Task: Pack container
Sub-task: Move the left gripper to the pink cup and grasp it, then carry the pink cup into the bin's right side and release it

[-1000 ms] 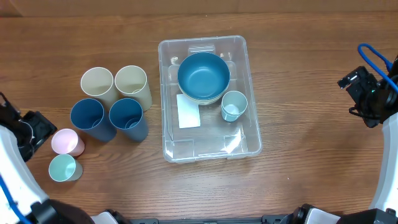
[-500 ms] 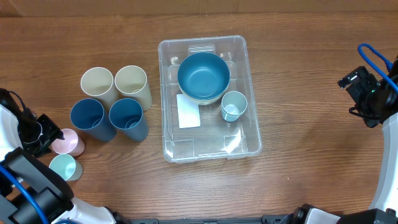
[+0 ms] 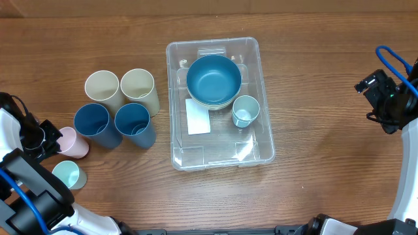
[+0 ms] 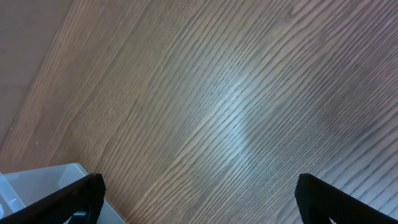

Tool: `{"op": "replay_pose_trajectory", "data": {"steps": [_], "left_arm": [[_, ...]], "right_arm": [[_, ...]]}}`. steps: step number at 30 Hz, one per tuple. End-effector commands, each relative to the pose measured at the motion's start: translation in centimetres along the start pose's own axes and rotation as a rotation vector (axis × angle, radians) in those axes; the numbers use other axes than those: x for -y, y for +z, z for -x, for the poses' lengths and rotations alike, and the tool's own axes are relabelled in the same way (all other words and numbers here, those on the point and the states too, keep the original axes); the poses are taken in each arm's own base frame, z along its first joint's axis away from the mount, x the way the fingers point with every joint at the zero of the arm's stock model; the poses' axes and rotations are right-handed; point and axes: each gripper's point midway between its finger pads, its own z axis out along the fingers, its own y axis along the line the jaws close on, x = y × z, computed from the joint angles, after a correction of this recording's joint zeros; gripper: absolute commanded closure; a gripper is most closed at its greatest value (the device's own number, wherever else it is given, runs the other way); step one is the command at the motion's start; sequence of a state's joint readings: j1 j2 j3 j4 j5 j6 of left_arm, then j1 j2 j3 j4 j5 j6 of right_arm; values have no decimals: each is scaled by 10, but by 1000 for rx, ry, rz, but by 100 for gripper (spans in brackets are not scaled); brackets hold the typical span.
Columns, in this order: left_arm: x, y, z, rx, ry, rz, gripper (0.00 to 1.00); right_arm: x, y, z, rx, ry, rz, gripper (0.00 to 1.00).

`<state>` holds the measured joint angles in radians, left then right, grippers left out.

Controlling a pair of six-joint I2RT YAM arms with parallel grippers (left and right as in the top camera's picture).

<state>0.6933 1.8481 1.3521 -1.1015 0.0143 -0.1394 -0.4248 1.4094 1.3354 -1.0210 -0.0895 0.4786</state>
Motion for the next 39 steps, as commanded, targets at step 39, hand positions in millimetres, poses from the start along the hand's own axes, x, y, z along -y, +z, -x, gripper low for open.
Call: {"op": "replay_pose_trajectory", "data": {"steps": [39], "left_arm": [[393,-171,-308,401,1526,-404,96]], "right_arm": [[-2,-2,4,11,10,7,0]]}}
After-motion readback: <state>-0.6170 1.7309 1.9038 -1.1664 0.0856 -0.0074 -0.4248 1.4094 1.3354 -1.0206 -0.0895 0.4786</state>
